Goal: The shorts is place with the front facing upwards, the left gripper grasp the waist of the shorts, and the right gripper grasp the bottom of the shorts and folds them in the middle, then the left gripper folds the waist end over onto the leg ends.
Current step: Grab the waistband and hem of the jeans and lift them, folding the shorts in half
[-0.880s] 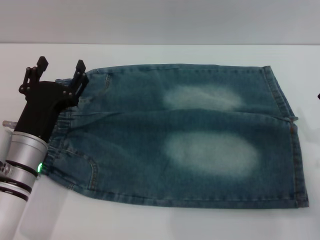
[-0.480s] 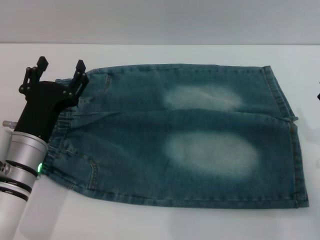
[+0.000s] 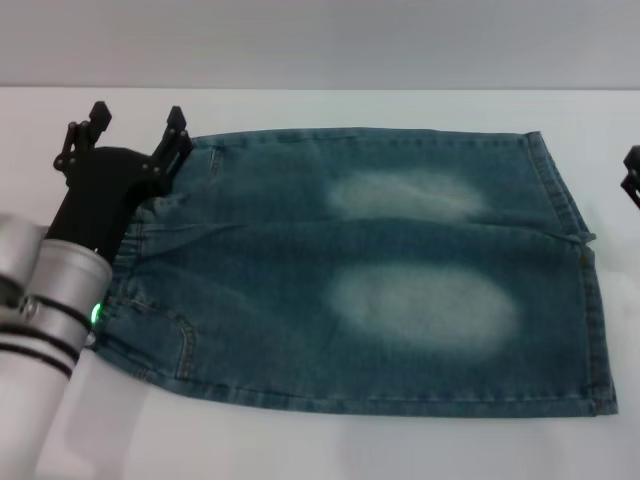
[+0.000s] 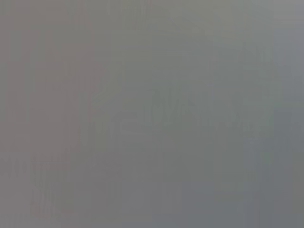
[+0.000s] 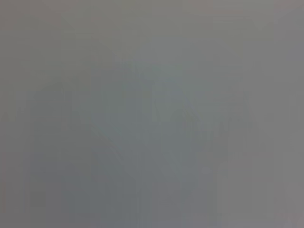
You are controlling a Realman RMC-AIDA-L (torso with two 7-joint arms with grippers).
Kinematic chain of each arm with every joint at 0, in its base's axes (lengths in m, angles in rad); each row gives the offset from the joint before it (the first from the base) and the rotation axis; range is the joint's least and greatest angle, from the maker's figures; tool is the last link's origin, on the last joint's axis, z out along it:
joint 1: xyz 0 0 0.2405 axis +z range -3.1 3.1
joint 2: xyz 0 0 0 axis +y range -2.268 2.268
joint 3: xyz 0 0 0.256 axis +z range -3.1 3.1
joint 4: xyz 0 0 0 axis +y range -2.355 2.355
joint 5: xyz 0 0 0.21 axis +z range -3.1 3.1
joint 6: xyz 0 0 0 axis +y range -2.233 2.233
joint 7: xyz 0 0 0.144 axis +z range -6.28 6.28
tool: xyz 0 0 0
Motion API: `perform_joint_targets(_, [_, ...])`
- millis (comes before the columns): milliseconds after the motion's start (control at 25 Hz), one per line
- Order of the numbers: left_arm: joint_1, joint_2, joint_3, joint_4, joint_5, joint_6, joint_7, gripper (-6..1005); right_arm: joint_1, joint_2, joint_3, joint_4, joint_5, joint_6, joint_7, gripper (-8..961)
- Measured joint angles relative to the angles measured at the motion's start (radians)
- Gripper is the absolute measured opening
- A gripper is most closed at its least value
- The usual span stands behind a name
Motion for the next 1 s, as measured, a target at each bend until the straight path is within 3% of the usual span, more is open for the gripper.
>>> perform_joint_targets(160, [0.062, 0.0, -0.103, -0.24, 0.002, -0.301, 0.122, 860, -0.097, -0.019, 0.047, 0.347, -0.002, 0.375, -0.017, 809])
perform_joint_targets(280, [0.098, -0.003, -0.188, -0.405, 0.002, -0.575, 0.171, 859, -0.141, -0.019, 0.1, 0.574, -0.002, 0.661, -0.016, 808])
perform_joint_targets(440, [0.106, -0.006, -0.311, -0.55, 0.002, -0.913, 0.194, 859, -0.147, -0.003, 0.166, 0.76, -0.003, 1.0, -0.024, 808])
perform_joint_targets(600, [0.073, -0.009, -0.449, -0.583, 0.003, -1.177, 0.183, 860, -0.107, -0.001, 0.2, 0.858, 0.004, 1.246, -0.06, 807])
perform_joint_targets(760, [-0.006, -0.007, -0.613, -0.556, 0.003, -1.492, 0.161, 849, -0.054, 0.003, 0.222, 0.928, 0.014, 1.417, -0.071, 808])
perform_joint_targets(800, [-0.006, -0.007, -0.613, -0.556, 0.003, -1.492, 0.161, 845, -0.043, 0.005, 0.223, 0.941, 0.017, 1.441, -0.075, 808])
perform_joint_targets(840, [-0.051, -0.006, -0.703, -0.531, -0.01, -1.636, 0.17, 841, -0.034, 0.008, 0.224, 0.953, 0.017, 1.46, -0.08, 808])
perform_joint_targets(960, [-0.05, -0.007, -0.757, -0.544, -0.101, -1.692, 0.224, 673, -0.01, 0.019, 0.225, 0.98, 0.019, 1.479, -0.087, 809])
perform_joint_targets(1000, [-0.037, -0.007, -0.76, -0.564, -0.137, -1.685, 0.255, 683, -0.002, 0.02, 0.225, 0.987, 0.021, 1.483, -0.087, 809])
